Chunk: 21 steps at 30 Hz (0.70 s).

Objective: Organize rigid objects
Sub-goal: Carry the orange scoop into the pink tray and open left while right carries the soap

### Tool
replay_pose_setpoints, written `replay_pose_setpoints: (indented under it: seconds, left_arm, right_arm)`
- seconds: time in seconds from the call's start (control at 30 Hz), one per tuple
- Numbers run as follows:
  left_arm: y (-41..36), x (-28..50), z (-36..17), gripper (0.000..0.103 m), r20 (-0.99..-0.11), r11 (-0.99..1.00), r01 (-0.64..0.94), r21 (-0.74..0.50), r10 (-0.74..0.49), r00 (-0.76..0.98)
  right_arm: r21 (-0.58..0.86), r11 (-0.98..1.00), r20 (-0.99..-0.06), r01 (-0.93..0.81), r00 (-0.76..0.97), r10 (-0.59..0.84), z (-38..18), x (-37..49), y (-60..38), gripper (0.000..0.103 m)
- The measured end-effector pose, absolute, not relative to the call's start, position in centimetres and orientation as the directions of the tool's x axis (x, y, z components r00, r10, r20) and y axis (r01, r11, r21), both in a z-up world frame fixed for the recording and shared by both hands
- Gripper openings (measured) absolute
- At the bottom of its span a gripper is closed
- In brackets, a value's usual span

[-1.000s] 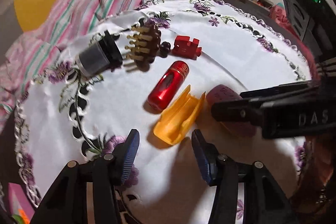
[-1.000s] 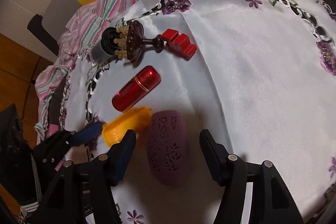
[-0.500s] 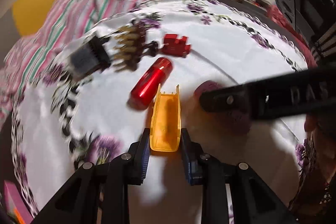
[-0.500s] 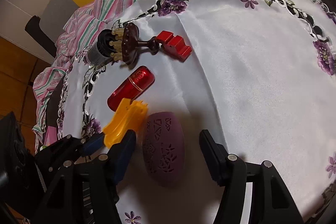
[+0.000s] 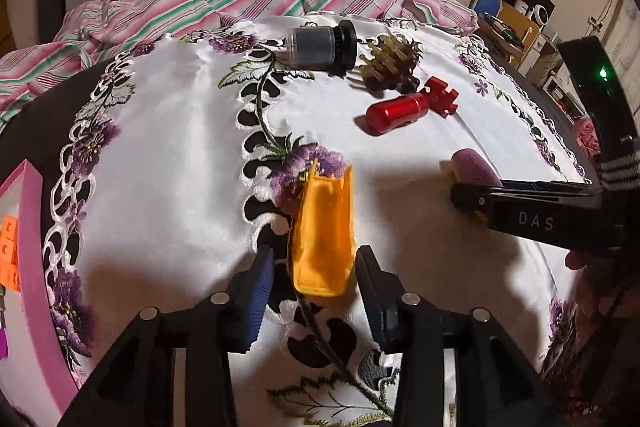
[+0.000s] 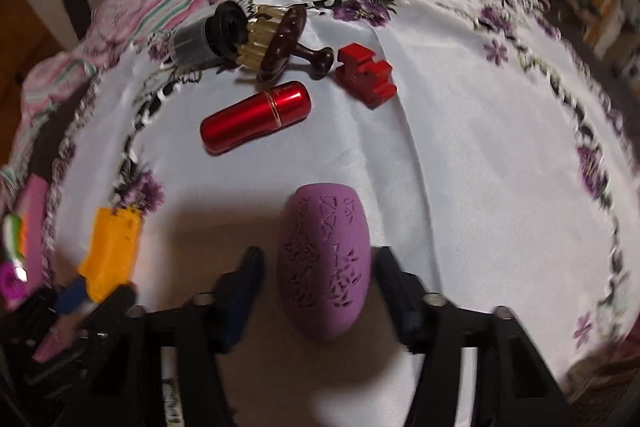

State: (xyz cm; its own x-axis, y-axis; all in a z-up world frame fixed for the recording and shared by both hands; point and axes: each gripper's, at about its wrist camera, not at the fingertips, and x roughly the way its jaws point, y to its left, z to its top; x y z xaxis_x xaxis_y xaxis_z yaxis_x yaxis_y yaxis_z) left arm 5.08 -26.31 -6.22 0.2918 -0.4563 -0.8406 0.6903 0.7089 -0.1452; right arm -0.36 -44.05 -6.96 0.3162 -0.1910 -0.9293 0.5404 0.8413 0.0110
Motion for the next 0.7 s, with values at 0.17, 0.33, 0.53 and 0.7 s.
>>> replay_pose_setpoints:
  seconds: [0.17, 0.33, 0.53, 0.7]
  left_arm:
    - [-27.9, 5.9, -6.5, 0.044, -0.851, 0.71, 0.692, -0.128, -0.437, 0.291]
    - [-27.5, 5.8, -6.4, 0.026, -0.845, 0.7, 0.708, -0.096, -0.433, 0.314]
    - [-24.0, 5.2, -5.3, 0.026, -0.806, 0.72, 0.66, -0.217, -0.513, 0.295]
    - [-21.4, 3.8, -4.3, 0.026, -0.778, 0.719, 0.641, -0.266, -0.554, 0.298]
  right_arm:
    - [0.116, 0.82, -0.918, 0.56, 0.377, -0.127, -6.6, -1.0, -45.1, 0.044]
    - [0.215, 0.813, -0.902, 0.541, 0.43, -0.047, -6.5, -0.8, -45.3, 0.044]
    - [0.253, 0.805, -0.893, 0.537, 0.45, -0.02, -6.5, -0.9, -45.2, 0.044]
    - [0.239, 0.826, -0.888, 0.511, 0.459, -0.027, -6.1, -0.6, -44.6, 0.044]
